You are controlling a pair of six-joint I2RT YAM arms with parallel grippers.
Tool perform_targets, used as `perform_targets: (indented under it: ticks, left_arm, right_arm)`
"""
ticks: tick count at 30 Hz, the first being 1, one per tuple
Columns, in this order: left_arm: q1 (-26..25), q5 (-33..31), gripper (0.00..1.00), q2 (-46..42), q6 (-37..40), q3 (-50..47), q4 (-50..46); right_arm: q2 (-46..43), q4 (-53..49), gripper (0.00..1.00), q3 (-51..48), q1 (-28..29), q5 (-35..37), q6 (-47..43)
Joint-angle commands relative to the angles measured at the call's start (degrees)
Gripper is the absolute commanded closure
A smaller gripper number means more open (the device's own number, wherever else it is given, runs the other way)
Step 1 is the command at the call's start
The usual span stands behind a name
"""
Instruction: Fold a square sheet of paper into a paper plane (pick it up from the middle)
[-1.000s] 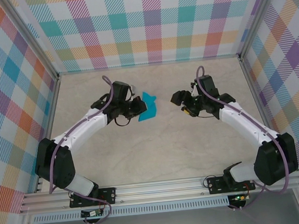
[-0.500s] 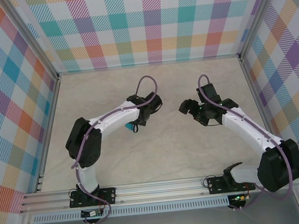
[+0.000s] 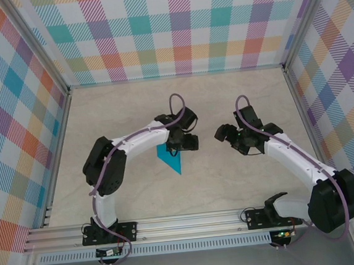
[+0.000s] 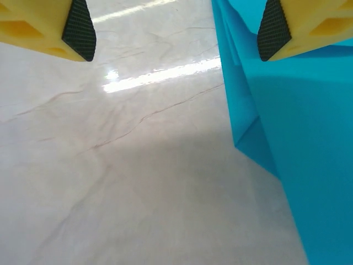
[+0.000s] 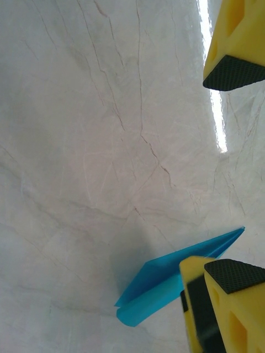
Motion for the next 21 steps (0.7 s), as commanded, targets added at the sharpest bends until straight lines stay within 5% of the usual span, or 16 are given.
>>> perform_targets:
  ticks: [1, 10, 21]
  left_arm:
    - [6.07, 7.23, 0.15, -7.69, -2.1, -4.34, 5.06]
    - [20.25, 5.15, 0.04, -16.77, -4.12, -17.05, 7.61]
    - [24.69, 8.54, 0.04, -19.04, -5.33, -22.35, 9.73]
  right_arm:
    - [3.68, 6.39, 0.22, 0.04, 4.61, -3.09, -0.06]
    - [25.42, 12.22, 0.72, 14.79, 21.83, -2.91, 0.94]
    - [42.54, 5.15, 0.87, 27.37, 25.41, -3.17, -1.62]
